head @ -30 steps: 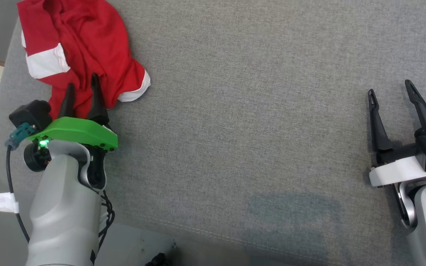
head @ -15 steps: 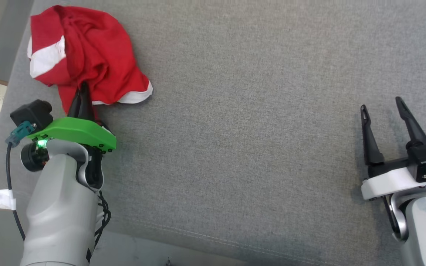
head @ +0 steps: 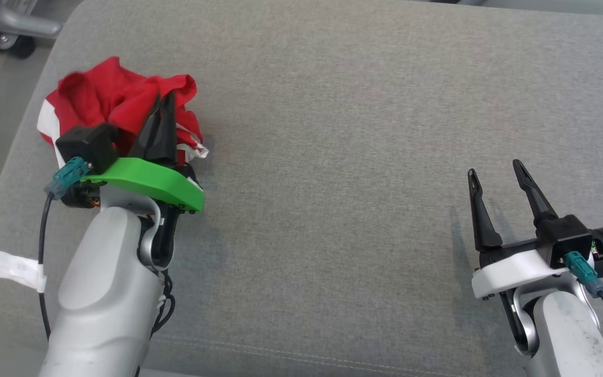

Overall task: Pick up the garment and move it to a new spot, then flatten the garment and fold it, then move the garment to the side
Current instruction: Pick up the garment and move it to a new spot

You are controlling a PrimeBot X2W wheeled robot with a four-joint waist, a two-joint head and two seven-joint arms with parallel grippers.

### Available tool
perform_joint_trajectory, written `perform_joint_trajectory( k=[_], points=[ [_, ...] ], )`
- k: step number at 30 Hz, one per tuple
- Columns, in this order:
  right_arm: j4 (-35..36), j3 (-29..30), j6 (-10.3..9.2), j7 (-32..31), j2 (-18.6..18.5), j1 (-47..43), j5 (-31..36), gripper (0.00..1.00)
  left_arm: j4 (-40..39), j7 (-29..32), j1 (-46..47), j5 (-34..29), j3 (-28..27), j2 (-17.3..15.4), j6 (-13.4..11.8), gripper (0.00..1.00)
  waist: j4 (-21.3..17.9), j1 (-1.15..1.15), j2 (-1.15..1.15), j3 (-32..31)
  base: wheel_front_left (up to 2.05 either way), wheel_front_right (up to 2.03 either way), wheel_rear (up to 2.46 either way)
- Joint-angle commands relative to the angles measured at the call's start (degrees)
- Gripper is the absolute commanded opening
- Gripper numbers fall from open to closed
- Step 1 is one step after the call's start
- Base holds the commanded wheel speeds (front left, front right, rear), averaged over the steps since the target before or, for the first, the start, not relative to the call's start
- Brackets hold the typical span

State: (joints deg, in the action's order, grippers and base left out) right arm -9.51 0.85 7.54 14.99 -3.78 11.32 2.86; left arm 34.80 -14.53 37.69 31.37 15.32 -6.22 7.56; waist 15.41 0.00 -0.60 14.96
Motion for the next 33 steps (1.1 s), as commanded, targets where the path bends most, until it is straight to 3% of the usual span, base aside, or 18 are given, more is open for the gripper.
perform_joint_trajectory(
  k=[1, 8, 16, 22, 27, 33],
  points=[
    [0.07, 0.07, -0.10, 0.23, 0.13, -0.94, -0.61, 1.00, -0.73, 0.21, -0.22, 0.21, 0.39, -0.31, -0.13, 0.00, -4.02, 0.00, 0.60, -3.32, 0.00, 0.00, 0.00],
    [0.62, 0.19, -0.10, 0.23, 0.77, -1.77, -1.74, 1.00, -11.46, 4.53, -0.08, 3.31, 7.41, -0.35, -0.13, 0.00, -11.30, 0.00, 0.60, -4.91, 0.00, 0.00, 0.00],
    [1.02, 1.26, -0.10, 0.22, 0.86, -2.85, -4.05, 1.00, -25.85, 10.30, -0.69, 6.70, 12.80, 1.88, -0.40, 0.00, -17.96, 0.00, 0.60, -5.09, 0.00, 0.00, 0.00],
    [1.65, 1.69, -0.10, 0.23, 0.87, -1.79, -4.82, 1.00, -34.30, 15.23, -2.06, 10.60, 15.53, 2.73, -3.75, 0.00, -21.34, 0.00, 0.60, -3.84, 0.00, 0.00, 0.00],
    [1.72, 1.65, -0.10, 0.23, 0.88, -1.78, -5.28, 1.00, -31.60, 17.12, -4.15, 12.76, 14.53, 2.51, -8.14, 0.00, -22.37, 0.00, 0.60, -2.83, 0.00, 0.00, 0.00],
    [1.15, 0.88, -0.10, 0.22, 0.87, -0.62, -5.97, 1.00, -16.97, 15.85, -4.85, 12.39, 12.53, 1.42, -10.64, 0.00, -23.15, 0.00, 0.60, -1.62, 0.00, 0.00, 0.00]
  ],
)
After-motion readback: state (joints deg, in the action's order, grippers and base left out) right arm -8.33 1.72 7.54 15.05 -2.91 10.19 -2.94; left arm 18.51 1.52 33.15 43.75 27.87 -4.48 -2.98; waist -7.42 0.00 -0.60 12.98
